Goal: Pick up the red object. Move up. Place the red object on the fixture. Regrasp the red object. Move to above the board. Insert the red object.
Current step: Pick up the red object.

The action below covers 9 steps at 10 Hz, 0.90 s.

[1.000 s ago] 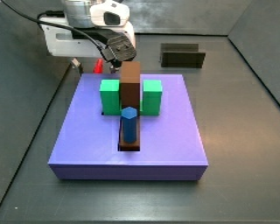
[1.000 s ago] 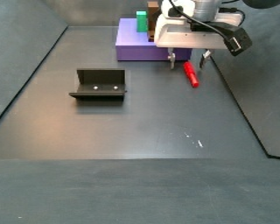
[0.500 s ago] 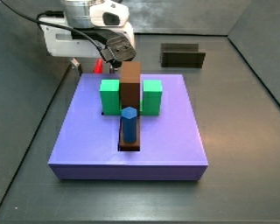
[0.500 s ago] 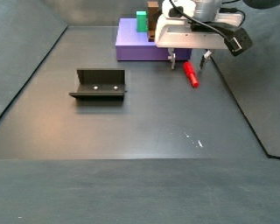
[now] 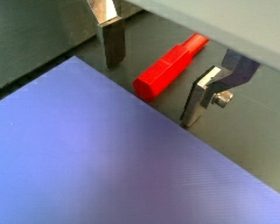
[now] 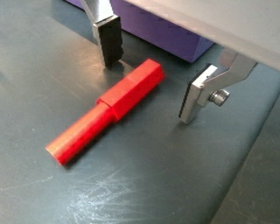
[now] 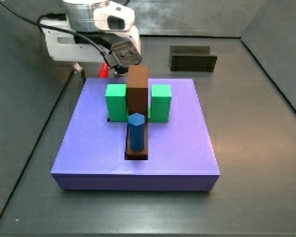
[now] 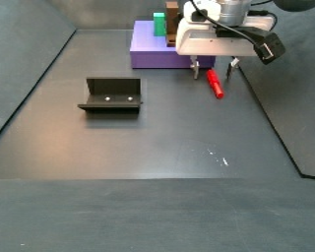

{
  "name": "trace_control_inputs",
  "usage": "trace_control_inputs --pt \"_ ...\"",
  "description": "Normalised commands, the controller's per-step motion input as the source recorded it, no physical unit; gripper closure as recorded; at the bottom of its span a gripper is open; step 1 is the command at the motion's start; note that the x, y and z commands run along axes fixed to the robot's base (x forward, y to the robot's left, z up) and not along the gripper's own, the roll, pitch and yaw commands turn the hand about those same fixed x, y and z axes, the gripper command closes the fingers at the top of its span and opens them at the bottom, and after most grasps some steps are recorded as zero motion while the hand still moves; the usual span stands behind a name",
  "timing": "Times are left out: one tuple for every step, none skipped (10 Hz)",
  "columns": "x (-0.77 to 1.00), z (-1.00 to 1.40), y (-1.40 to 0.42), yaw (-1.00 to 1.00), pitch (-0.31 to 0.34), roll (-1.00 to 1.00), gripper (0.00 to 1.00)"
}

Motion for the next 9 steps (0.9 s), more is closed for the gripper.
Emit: trace_control_inputs --pt "0.00 0.00 0.00 0.00 0.000 0.00 0.00" --pt "0.00 0.00 0.00 0.00 0.000 0.00 1.00" --pt "0.00 0.00 0.00 0.00 0.000 0.00 1.00" --pt "0.00 0.00 0.00 0.00 0.000 0.00 1.00" --pt "0.00 0.00 0.00 0.00 0.000 0.00 1.00" --pt "0.00 0.00 0.00 0.00 0.000 0.00 1.00" --pt "0.00 0.00 0.00 0.00 0.000 0.00 1.00" --pt "0.00 0.00 0.00 0.00 0.000 0.00 1.00" --pt "0.00 0.00 0.00 0.00 0.000 0.00 1.00"
